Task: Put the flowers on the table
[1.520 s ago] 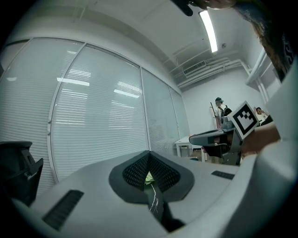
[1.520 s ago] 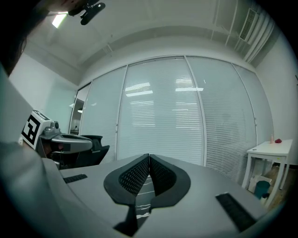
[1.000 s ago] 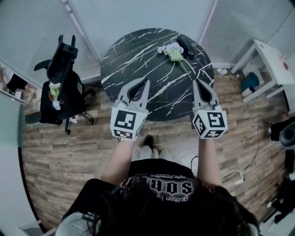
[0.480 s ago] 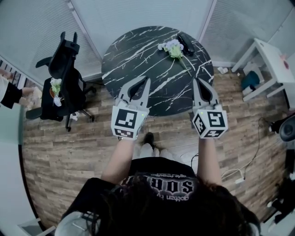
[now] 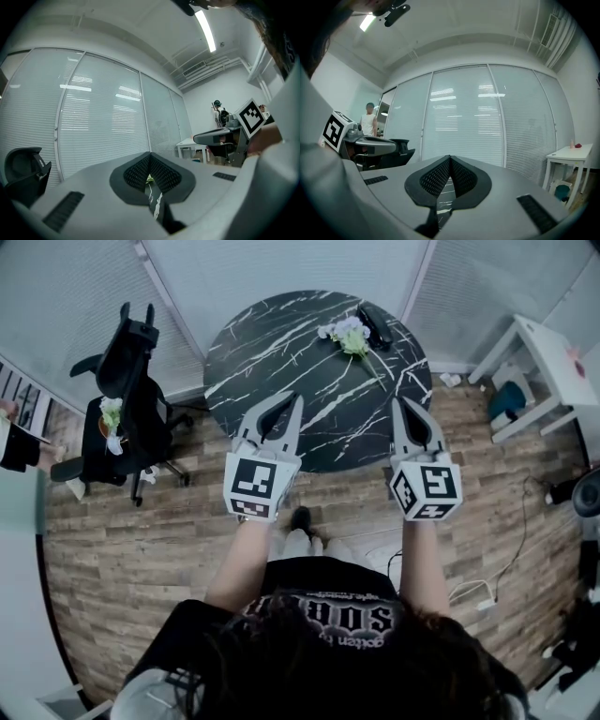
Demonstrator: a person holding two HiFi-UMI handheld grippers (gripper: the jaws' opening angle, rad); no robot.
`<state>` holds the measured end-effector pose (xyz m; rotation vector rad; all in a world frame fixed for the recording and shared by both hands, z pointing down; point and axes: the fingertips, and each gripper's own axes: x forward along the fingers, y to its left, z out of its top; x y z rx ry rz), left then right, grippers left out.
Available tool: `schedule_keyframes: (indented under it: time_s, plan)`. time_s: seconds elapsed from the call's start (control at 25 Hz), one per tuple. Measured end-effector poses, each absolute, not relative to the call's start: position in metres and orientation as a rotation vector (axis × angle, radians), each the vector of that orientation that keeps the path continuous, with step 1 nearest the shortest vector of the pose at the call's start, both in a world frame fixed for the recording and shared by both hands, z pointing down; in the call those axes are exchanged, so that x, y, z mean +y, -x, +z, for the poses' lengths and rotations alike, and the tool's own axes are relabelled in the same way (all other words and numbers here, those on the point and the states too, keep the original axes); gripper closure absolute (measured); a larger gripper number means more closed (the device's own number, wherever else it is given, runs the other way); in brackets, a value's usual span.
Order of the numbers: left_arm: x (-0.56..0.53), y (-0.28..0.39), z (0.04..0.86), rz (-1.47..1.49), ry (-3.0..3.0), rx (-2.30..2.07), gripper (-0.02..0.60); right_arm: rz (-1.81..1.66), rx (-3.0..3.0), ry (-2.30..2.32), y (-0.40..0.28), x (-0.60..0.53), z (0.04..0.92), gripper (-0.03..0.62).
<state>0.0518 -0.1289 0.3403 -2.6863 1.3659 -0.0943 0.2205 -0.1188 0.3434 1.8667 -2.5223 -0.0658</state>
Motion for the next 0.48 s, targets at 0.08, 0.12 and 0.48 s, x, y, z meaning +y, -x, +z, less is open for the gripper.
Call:
schedule_keyframes:
  time_s: [0.08,0.12,0.48]
  plan:
    - [-0.1288,-0.0519,0.3399,-0.093,2.687,1.365,0.578,-0.067,-2.519,-1.869,-0.2207,-0.1186,0.3427,0.565]
    - [-0.1288,-0.052,0.3401,-0.093,2.687,1.364,0.578,-0.067,-2.517,-1.87,-0.2206,-0.1185,0.3426,0.565]
    - [-0.1314,-0.0507,0.3399,-0.095,2.687,1.366,0.578,-0.077,-2.517,-1.873,-0.2203,-0.1209,0.3404,0.565]
